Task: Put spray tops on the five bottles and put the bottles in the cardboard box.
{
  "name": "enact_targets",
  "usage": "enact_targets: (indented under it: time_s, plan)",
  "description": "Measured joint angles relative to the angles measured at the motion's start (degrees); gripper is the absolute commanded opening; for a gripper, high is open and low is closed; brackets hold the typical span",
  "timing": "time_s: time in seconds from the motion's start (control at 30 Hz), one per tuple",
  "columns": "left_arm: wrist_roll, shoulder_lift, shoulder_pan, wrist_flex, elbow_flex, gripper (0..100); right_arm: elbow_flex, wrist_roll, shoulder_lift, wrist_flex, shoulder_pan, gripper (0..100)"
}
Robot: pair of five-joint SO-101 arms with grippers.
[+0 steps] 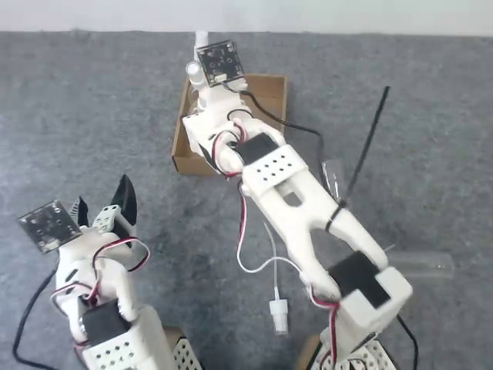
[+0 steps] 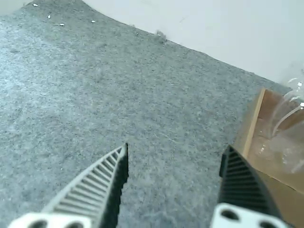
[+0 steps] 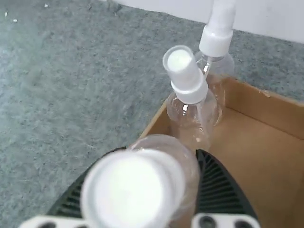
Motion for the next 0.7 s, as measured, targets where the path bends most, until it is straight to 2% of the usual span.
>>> enact_targets:
  time_s: [0.7]
  plan:
    - [0.0,0.0,0.0,0.0,0.0,29,-7.5,3.9,14.2,0.0,-0.2,10.2]
